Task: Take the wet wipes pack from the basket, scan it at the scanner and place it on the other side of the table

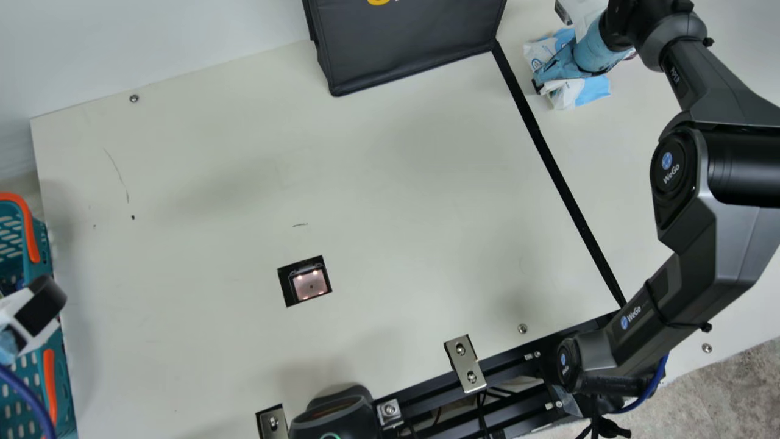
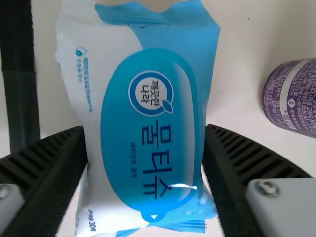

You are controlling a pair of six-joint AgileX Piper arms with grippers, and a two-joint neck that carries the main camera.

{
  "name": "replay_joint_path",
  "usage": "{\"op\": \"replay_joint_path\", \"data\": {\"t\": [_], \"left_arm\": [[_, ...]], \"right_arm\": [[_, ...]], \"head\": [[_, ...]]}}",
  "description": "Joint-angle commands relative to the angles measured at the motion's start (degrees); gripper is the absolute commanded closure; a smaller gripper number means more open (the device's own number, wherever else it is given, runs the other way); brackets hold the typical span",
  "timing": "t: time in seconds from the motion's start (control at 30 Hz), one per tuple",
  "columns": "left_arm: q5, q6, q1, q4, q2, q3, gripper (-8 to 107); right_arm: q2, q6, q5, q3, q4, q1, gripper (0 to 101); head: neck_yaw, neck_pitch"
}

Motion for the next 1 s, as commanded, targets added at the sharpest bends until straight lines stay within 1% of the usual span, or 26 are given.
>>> {"op": "replay_joint_path", "data": {"t": [0.0,0.03,0.17,0.3,0.5,0.67,0.97], "left_arm": [[0.00,0.00,0.00,0.00,0.00,0.00,9],[0.00,0.00,0.00,0.00,0.00,0.00,9],[0.00,0.00,0.00,0.00,0.00,0.00,9],[0.00,0.00,0.00,0.00,0.00,0.00,9],[0.00,0.00,0.00,0.00,0.00,0.00,9],[0.00,0.00,0.00,0.00,0.00,0.00,9],[0.00,0.00,0.00,0.00,0.00,0.00,9]], "right_arm": [[-0.39,0.31,-0.54,0.43,-0.92,0.08,8],[-0.75,0.45,-0.82,0.71,-1.33,0.18,6],[-2.87,1.41,-2.27,2.06,-3.61,0.91,6],[-6.21,2.60,-3.66,3.94,-5.86,2.15,6],[-12.72,3.97,-4.37,7.26,-6.21,4.35,6],[-19.26,5.88,-3.25,10.32,-4.86,5.94,6],[-32.70,11.28,0.68,16.75,-1.71,7.87,6]], "head": [[-0.13,-1.66],[-0.13,-1.66],[-0.13,-1.66],[-0.13,-1.66],[-0.13,-1.66],[-0.13,-1.66],[-0.13,-1.66]]}}
